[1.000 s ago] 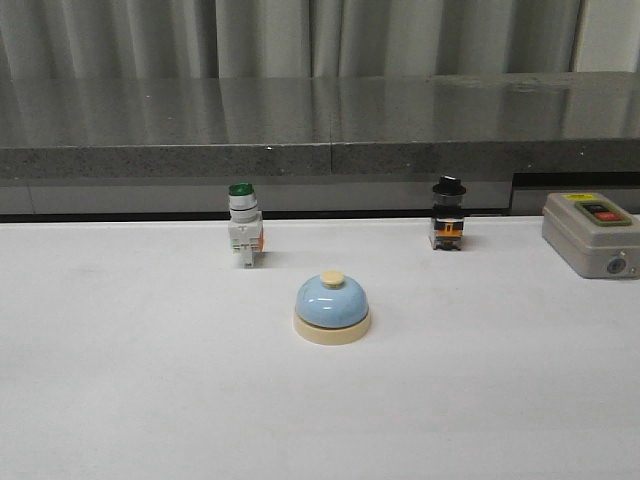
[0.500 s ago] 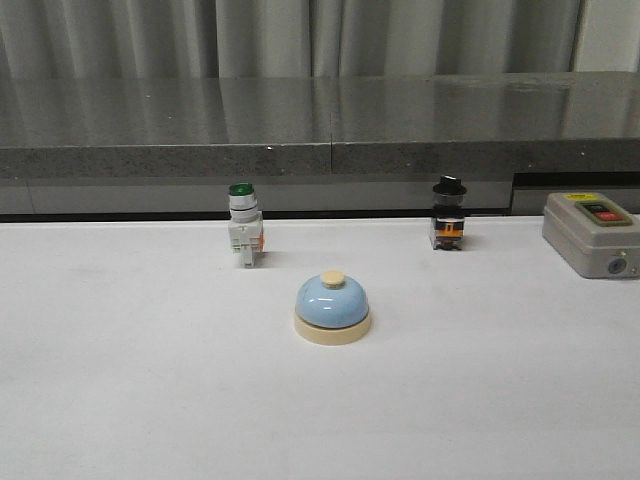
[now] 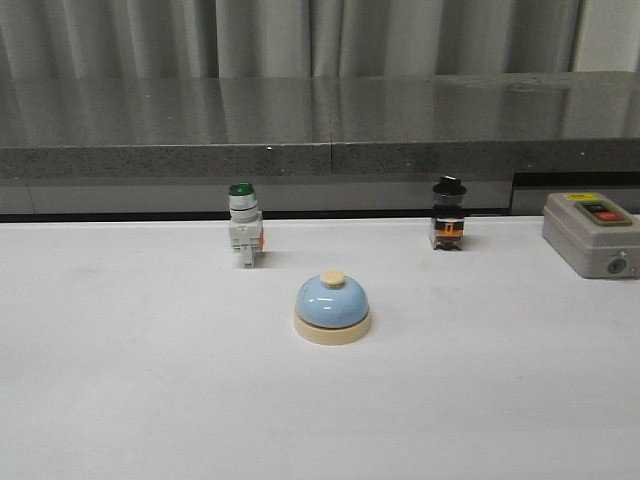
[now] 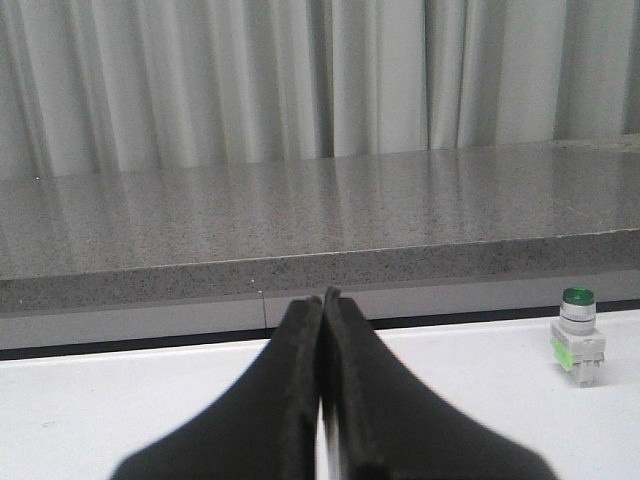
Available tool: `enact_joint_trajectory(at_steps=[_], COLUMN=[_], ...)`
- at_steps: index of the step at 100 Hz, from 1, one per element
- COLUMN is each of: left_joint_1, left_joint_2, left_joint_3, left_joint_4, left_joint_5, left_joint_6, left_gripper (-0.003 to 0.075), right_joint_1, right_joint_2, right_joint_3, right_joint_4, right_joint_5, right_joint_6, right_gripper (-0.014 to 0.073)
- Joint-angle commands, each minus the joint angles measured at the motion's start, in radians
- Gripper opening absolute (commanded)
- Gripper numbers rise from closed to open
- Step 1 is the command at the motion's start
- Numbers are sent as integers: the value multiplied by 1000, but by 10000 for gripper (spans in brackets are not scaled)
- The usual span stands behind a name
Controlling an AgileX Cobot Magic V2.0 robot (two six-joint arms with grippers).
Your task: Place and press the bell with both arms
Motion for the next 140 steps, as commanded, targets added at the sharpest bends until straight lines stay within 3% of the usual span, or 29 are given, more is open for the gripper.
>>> enact_joint_trajectory(at_steps=[1, 25, 58, 112, 140], left_joint_1=[0, 0, 0, 0, 0], left_joint_2=[-32, -32, -32, -32, -32], left_joint_3=[55, 55, 55, 55, 55], left_joint_4=[-5, -5, -5, -5, -5], left_joint_5=[-73, -73, -73, -73, -73], left_joint_6=[-3, -3, -3, -3, -3], left_gripper=[-21, -21, -21, -21, -21], right_joint_1=[-6, -6, 19, 363, 471], right_joint_2=[114, 377, 560, 1039, 1285], right_joint_3=[-127, -306, -339, -503, -664], right_joint_4=[-10, -10, 68, 74, 74], right_joint_5=[52, 212, 214, 38, 31], right_joint_6=[-4, -4, -4, -4, -4], right_gripper=[-64, -64, -64, -64, -64])
